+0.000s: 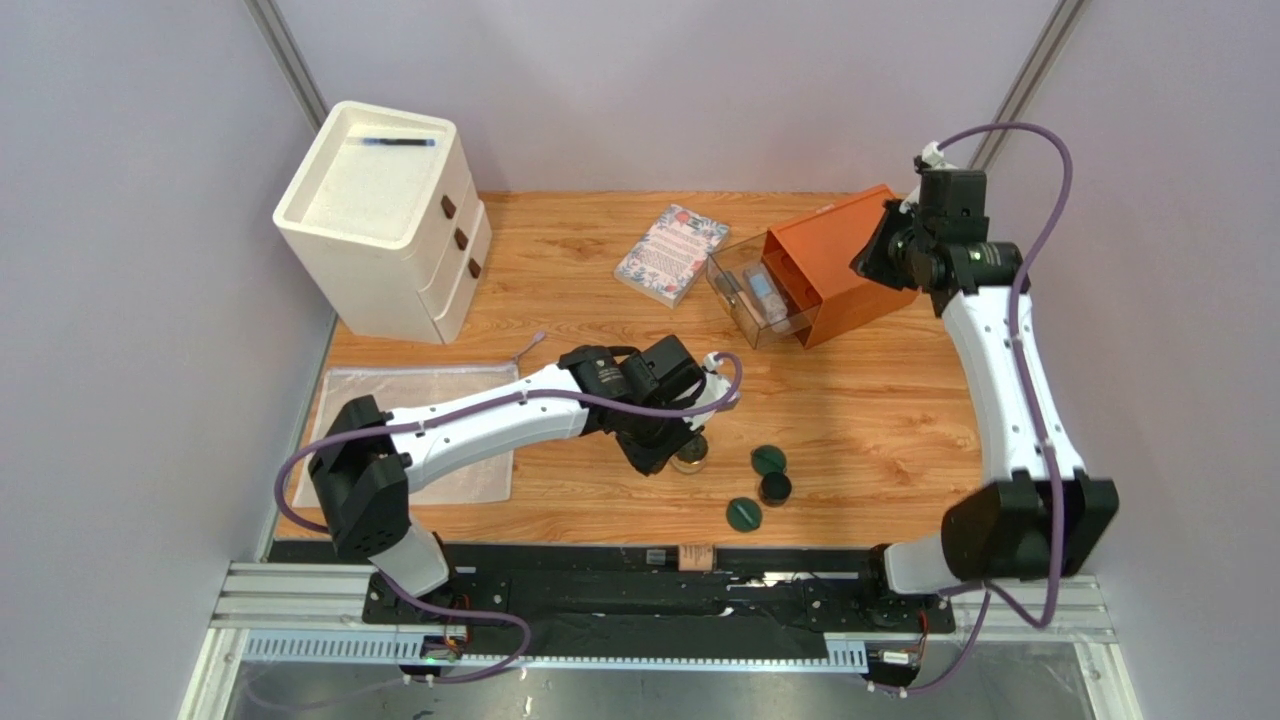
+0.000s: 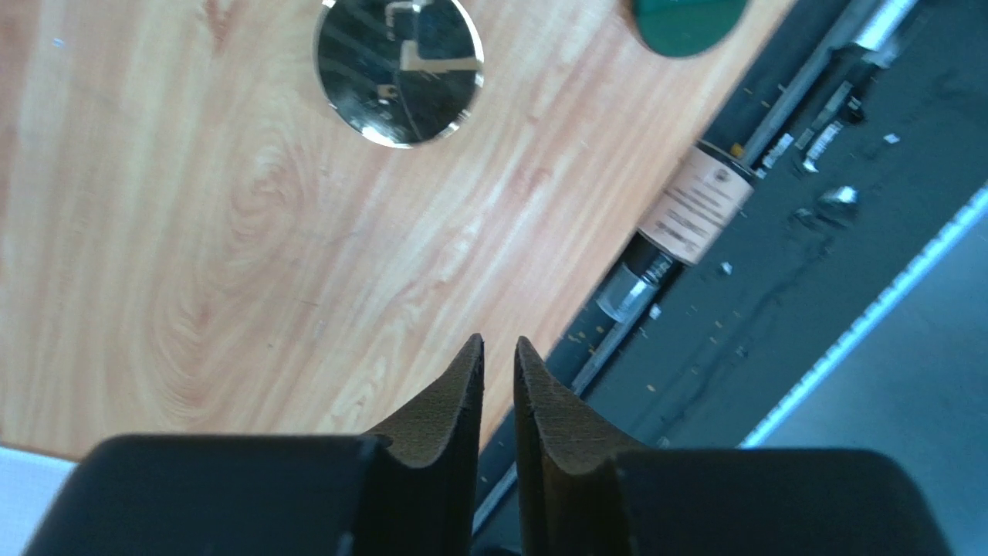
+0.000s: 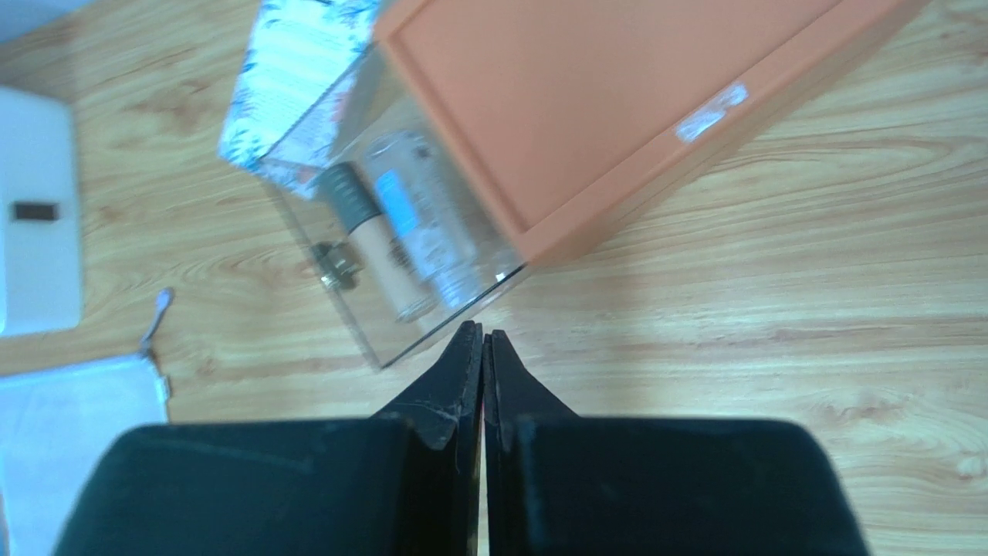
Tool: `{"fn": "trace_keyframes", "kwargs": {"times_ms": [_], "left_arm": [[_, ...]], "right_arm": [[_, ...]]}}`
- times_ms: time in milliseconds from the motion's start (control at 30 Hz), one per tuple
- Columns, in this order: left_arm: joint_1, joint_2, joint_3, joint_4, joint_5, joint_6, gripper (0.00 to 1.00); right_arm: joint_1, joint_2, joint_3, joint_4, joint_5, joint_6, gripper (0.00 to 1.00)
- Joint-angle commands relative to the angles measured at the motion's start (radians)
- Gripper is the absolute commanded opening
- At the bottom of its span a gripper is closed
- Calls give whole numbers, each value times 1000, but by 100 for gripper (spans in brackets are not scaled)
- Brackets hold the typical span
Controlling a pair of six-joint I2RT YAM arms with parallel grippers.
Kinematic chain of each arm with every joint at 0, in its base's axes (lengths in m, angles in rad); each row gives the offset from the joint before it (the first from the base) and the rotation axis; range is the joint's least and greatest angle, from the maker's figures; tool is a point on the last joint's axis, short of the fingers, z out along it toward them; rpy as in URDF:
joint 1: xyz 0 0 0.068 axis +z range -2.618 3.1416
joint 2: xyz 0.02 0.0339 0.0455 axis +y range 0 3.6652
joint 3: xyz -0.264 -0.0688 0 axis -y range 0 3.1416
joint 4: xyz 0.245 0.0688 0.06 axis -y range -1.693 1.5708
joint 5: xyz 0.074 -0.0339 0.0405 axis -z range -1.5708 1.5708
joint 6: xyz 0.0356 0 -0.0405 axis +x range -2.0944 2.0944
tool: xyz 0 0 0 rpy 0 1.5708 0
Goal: Organize the makeup
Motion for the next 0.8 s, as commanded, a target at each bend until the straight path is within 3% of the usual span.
{"fn": "trace_keyframes", "kwargs": {"times_ms": [0,133,233,367,533,767], "left_arm": [[-1,-64,-58,-39,148,-139,17],[-1,-165,-215,51,179,-264,11],[-1,-244,-332,119,223,-370,0],[-2,-307,-482,232,266,-489,0],[-5,-338,-551,295,277,-596,0],[-36,-266,-591,370,267,-720,0]], "right_arm": [[76,-167,-129,-141,-7,44,1],[168,-326,-319,-164,-28,125,0],[263,-435,-462,-173,-45,209,0],[390,-549,-606,-172,-48,333,0],[504,-648,-811,-80,-132,514,0],[558,-643,-957,-29,-200,613,0]]}}
